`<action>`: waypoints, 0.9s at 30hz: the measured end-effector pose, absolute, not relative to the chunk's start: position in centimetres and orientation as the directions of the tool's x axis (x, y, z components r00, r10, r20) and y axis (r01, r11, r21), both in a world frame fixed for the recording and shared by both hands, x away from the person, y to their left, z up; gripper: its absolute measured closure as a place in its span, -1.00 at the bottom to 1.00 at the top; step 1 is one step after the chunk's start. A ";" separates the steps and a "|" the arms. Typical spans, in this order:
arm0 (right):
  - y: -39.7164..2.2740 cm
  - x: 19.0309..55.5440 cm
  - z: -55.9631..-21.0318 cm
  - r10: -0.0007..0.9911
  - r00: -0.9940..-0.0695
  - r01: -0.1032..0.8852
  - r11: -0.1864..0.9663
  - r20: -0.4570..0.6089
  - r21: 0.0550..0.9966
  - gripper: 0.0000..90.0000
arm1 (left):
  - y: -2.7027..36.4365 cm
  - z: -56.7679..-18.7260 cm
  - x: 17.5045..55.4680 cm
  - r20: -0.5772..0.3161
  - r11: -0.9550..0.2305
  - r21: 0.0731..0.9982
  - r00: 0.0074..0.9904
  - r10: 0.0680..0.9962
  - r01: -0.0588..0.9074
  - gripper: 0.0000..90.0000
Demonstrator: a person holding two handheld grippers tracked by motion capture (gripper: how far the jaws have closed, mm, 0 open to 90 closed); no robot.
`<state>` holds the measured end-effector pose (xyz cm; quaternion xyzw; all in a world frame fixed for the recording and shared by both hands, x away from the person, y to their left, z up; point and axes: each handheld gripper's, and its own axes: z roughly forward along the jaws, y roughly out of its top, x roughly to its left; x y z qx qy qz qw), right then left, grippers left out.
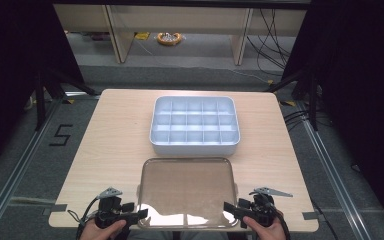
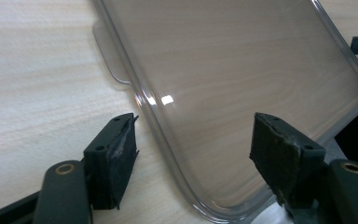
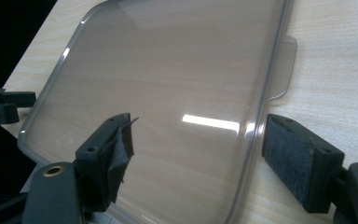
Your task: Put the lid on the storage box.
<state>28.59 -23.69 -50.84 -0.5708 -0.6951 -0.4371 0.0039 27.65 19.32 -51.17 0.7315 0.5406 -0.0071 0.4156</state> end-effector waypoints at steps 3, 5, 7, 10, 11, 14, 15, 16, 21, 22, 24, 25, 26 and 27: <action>-23.3 28.7 -51.1 0.799 -0.304 0.814 -0.066 0.519 0.578 -0.43 | 19.1 -51.2 27.8 -0.458 -0.082 0.599 0.426 0.780 0.796 -0.26; -23.3 28.7 -51.0 0.761 -0.258 0.834 -0.135 0.595 0.535 -0.49 | 18.9 -51.2 27.7 -0.446 -0.087 0.609 0.431 0.784 0.788 -0.23; -23.5 28.7 -51.3 0.745 -0.222 0.831 -0.192 0.628 0.522 -0.49 | 18.9 -51.2 27.6 -0.431 -0.097 0.617 0.439 0.789 0.781 -0.23; -23.8 28.3 -51.3 0.701 -0.157 0.845 -0.270 0.696 0.462 -0.43 | 19.1 -51.2 27.6 -0.403 -0.134 0.620 0.460 0.791 0.773 -0.17; -24.0 28.2 -51.4 0.690 -0.157 0.840 -0.283 0.707 0.463 -0.40 | 18.9 -51.2 27.5 -0.410 -0.116 0.625 0.451 0.793 0.772 -0.17; -24.4 28.0 -51.5 0.668 -0.141 0.850 -0.296 0.731 0.435 -0.23 | 18.9 -51.2 27.5 -0.403 -0.122 0.628 0.456 0.794 0.769 -0.15; -24.4 28.0 -51.4 0.670 -0.132 0.854 -0.298 0.731 0.427 -0.20 | 18.9 -51.2 27.5 -0.398 -0.123 0.631 0.456 0.796 0.766 -0.16; -24.9 28.2 -51.9 0.679 -0.190 0.841 -0.260 0.709 0.474 -0.16 | 19.0 -51.2 27.5 -0.383 -0.145 0.630 0.467 0.797 0.763 -0.16; -24.8 27.9 -51.7 0.667 -0.146 0.861 -0.279 0.731 0.426 -0.05 | 19.1 -51.2 27.5 -0.372 -0.151 0.630 0.467 0.803 0.762 -0.20; -24.8 27.9 -51.7 0.651 -0.123 0.868 -0.295 0.749 0.400 0.00 | 19.3 -51.2 27.5 -0.372 -0.166 0.628 0.480 0.794 0.761 -0.20; -25.0 27.7 -51.9 0.620 -0.100 0.885 -0.302 0.778 0.354 0.05 | 19.4 -51.1 27.5 -0.370 -0.166 0.629 0.481 0.795 0.759 -0.18; -25.2 27.8 -52.4 0.634 -0.145 0.867 -0.288 0.760 0.406 0.12 | 19.4 -51.1 27.5 -0.370 -0.168 0.629 0.482 0.794 0.759 -0.18; -24.9 27.7 -52.1 0.631 -0.134 0.869 -0.296 0.764 0.397 0.16 | 19.4 -51.1 27.5 -0.369 -0.169 0.629 0.482 0.795 0.759 -0.17; -24.9 27.6 -51.9 0.647 -0.139 0.875 -0.274 0.750 0.399 0.19 | 19.4 -51.1 27.5 -0.370 -0.165 0.629 0.479 0.796 0.760 -0.16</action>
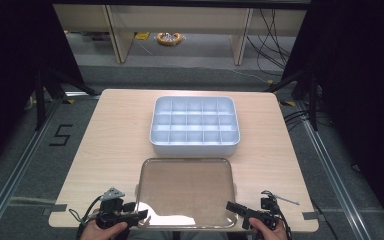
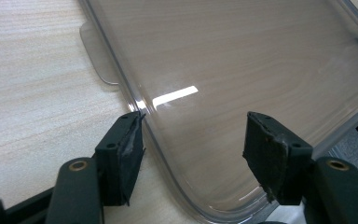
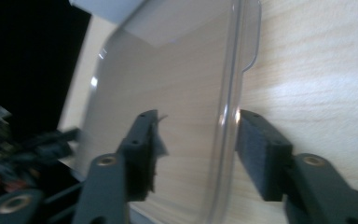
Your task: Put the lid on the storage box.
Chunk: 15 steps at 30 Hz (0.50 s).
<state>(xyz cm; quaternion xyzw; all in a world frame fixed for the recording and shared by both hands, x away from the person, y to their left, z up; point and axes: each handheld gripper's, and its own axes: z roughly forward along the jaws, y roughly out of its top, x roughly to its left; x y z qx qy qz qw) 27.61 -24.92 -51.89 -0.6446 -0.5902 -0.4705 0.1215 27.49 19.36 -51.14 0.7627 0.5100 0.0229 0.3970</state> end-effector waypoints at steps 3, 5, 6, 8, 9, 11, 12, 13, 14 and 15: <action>-25.1 27.8 -52.1 0.706 -0.245 0.835 -0.195 0.665 0.515 0.29 | 19.4 -51.2 27.5 -0.367 -0.160 0.632 0.475 0.800 0.758 -0.17; -24.9 27.6 -51.9 0.687 -0.216 0.851 -0.217 0.694 0.479 0.30 | 19.5 -51.1 27.6 -0.357 -0.176 0.632 0.485 0.798 0.755 -0.18; -24.9 27.6 -52.0 0.682 -0.210 0.855 -0.220 0.701 0.470 0.30 | 19.5 -51.2 27.6 -0.354 -0.174 0.632 0.481 0.802 0.755 -0.18; -25.2 27.6 -52.4 0.669 -0.220 0.860 -0.211 0.710 0.465 0.31 | 19.7 -51.1 27.5 -0.342 -0.198 0.633 0.499 0.796 0.748 -0.17; -25.2 27.6 -52.4 0.655 -0.195 0.868 -0.232 0.730 0.440 0.32 | 19.8 -51.0 27.5 -0.337 -0.204 0.626 0.498 0.799 0.752 -0.17; -25.4 27.5 -52.4 0.623 -0.187 0.876 -0.244 0.759 0.416 0.36 | 19.8 -51.0 27.5 -0.337 -0.203 0.626 0.496 0.801 0.753 -0.17; -25.4 27.4 -52.4 0.618 -0.168 0.885 -0.248 0.768 0.394 0.38 | 19.8 -51.0 27.5 -0.338 -0.205 0.627 0.499 0.798 0.752 -0.16; -25.5 27.4 -52.4 0.614 -0.168 0.884 -0.253 0.772 0.393 0.39 | 19.8 -51.0 27.4 -0.334 -0.206 0.627 0.499 0.800 0.751 -0.16; -25.5 27.5 -52.4 0.615 -0.165 0.883 -0.256 0.771 0.393 0.40 | 19.8 -51.0 27.4 -0.332 -0.204 0.630 0.497 0.802 0.749 -0.16; -25.5 27.4 -52.4 0.596 -0.150 0.886 -0.273 0.789 0.375 0.41 | 19.8 -51.0 27.4 -0.335 -0.197 0.630 0.491 0.804 0.751 -0.16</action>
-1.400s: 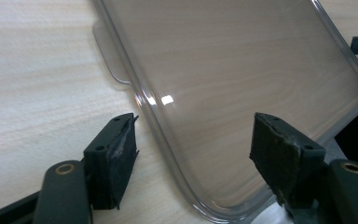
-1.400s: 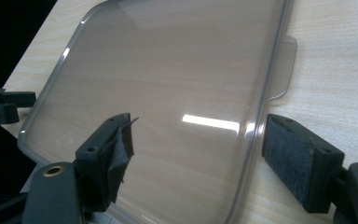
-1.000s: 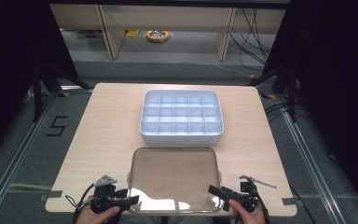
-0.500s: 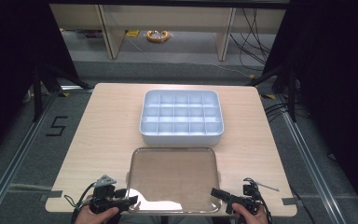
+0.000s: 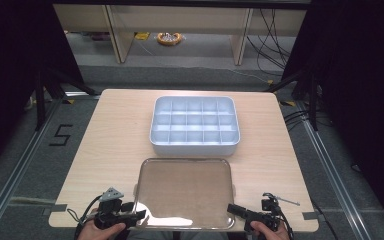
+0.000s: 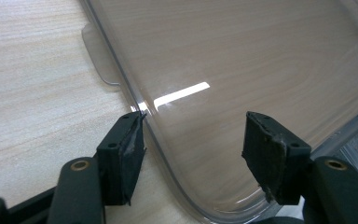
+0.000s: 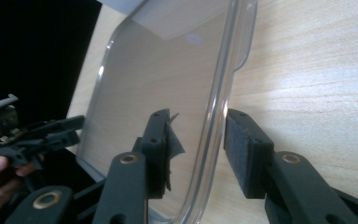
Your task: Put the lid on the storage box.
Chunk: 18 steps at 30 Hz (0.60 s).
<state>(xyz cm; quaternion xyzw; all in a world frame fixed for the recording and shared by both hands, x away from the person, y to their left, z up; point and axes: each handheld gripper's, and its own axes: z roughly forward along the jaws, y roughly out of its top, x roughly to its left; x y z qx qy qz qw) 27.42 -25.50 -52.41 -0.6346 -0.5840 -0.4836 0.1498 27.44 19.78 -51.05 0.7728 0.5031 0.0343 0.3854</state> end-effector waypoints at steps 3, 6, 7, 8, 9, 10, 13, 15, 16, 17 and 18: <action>-25.8 27.5 -52.7 0.593 -0.150 0.887 -0.274 0.791 0.373 0.45 | 19.8 -51.1 27.4 -0.331 -0.191 0.634 0.486 0.809 0.750 -0.15; -25.4 27.3 -52.6 0.488 -0.082 0.907 -0.324 0.869 0.268 0.55 | 19.7 -51.1 27.4 -0.338 -0.193 0.635 0.494 0.801 0.748 -0.13; -25.3 27.2 -52.7 0.509 -0.124 0.904 -0.296 0.852 0.309 0.56 | 19.7 -51.1 27.4 -0.335 -0.198 0.637 0.498 0.800 0.745 -0.11; -25.0 27.2 -52.5 0.570 -0.166 0.884 -0.275 0.805 0.377 0.51 | 19.6 -51.2 27.4 -0.333 -0.196 0.638 0.496 0.802 0.744 -0.09; -25.0 27.4 -52.4 0.599 -0.237 0.857 -0.242 0.765 0.455 0.51 | 19.6 -51.2 27.3 -0.332 -0.195 0.639 0.496 0.803 0.744 -0.08; -24.8 27.2 -51.7 0.583 -0.183 0.883 -0.257 0.792 0.393 0.52 | 19.6 -51.2 27.3 -0.335 -0.197 0.638 0.499 0.799 0.744 -0.08; -24.7 26.9 -51.1 0.614 -0.263 0.859 -0.202 0.744 0.470 0.48 | 19.5 -51.2 27.4 -0.339 -0.191 0.642 0.498 0.798 0.743 -0.11; -24.6 27.1 -51.0 0.627 -0.325 0.822 -0.184 0.708 0.540 0.47 | 19.5 -51.2 27.4 -0.350 -0.192 0.640 0.505 0.789 0.744 -0.17; -24.6 27.0 -50.7 0.634 -0.360 0.804 -0.162 0.684 0.573 0.47 | 19.6 -51.2 27.4 -0.352 -0.195 0.637 0.507 0.787 0.746 -0.20; -24.6 27.0 -50.6 0.646 -0.396 0.781 -0.136 0.653 0.609 0.46 | 19.5 -51.2 27.4 -0.354 -0.183 0.639 0.497 0.792 0.747 -0.23; -24.4 26.8 -50.0 0.644 -0.421 0.771 -0.118 0.639 0.626 0.46 | 19.4 -51.2 27.4 -0.349 -0.178 0.642 0.490 0.799 0.746 -0.26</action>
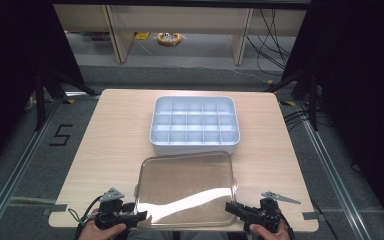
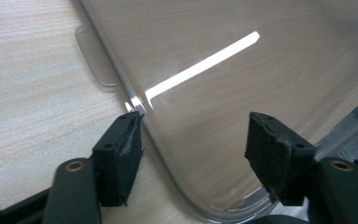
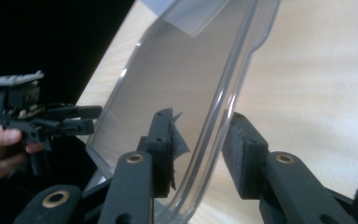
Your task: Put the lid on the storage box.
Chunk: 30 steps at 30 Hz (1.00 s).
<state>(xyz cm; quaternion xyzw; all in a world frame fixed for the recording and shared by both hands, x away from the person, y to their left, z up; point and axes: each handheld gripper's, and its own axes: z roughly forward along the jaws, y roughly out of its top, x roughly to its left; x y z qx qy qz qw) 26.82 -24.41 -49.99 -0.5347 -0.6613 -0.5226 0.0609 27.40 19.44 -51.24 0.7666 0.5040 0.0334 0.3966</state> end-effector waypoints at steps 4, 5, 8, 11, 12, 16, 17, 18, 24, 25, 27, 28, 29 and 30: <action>-24.0 26.2 -48.8 0.634 -0.483 0.729 -0.091 0.604 0.679 0.46 | 19.6 -51.3 27.5 -0.370 -0.148 0.639 0.470 0.801 0.755 -0.29; -24.0 26.2 -48.7 0.645 -0.509 0.701 -0.073 0.570 0.709 0.46 | 19.7 -51.3 27.6 -0.373 -0.147 0.637 0.470 0.800 0.757 -0.30; -23.8 26.3 -48.1 0.636 -0.561 0.661 -0.040 0.530 0.749 0.46 | 19.8 -51.3 27.7 -0.374 -0.153 0.636 0.476 0.796 0.756 -0.32; -23.7 26.4 -47.9 0.632 -0.586 0.645 -0.016 0.507 0.764 0.46 | 19.7 -51.3 27.8 -0.395 -0.108 0.643 0.449 0.801 0.758 -0.35; -23.9 26.5 -47.8 0.624 -0.598 0.642 -0.003 0.503 0.767 0.46 | 19.8 -51.4 27.9 -0.403 -0.104 0.640 0.448 0.798 0.761 -0.35; -23.9 26.6 -47.8 0.628 -0.623 0.626 0.044 0.466 0.779 0.46 | 19.9 -51.5 28.1 -0.438 -0.084 0.633 0.446 0.780 0.769 -0.34; -23.7 26.4 -47.6 0.614 -0.607 0.661 0.038 0.504 0.749 0.46 | 19.9 -51.5 28.1 -0.434 -0.088 0.634 0.448 0.782 0.768 -0.30; -23.8 26.4 -47.6 0.614 -0.608 0.661 0.041 0.504 0.749 0.46 | 19.9 -51.5 28.1 -0.434 -0.090 0.634 0.450 0.780 0.768 -0.28; -24.4 27.3 -48.7 0.702 -0.534 0.706 0.063 0.471 0.706 0.43 | 20.0 -51.0 27.7 -0.411 -0.083 0.656 0.447 0.795 0.750 0.14; -24.1 27.2 -48.6 0.737 -0.501 0.727 0.074 0.454 0.682 0.44 | 19.9 -50.7 27.6 -0.377 -0.108 0.669 0.460 0.804 0.736 0.15; -24.0 27.5 -48.6 0.777 -0.501 0.717 0.125 0.382 0.686 0.44 | 19.8 -50.6 27.6 -0.350 -0.125 0.680 0.469 0.811 0.723 0.18; -23.8 27.4 -48.5 0.784 -0.469 0.740 0.097 0.407 0.666 0.44 | 20.0 -50.5 27.6 -0.355 -0.125 0.676 0.469 0.808 0.726 0.20; -23.9 27.7 -48.7 0.794 -0.493 0.716 0.138 0.355 0.684 0.44 | 20.1 -50.5 27.7 -0.372 -0.102 0.678 0.460 0.806 0.728 0.25; -23.8 27.6 -48.5 0.805 -0.487 0.720 0.149 0.340 0.678 0.44 | 20.0 -50.5 27.6 -0.390 -0.071 0.685 0.448 0.805 0.725 0.29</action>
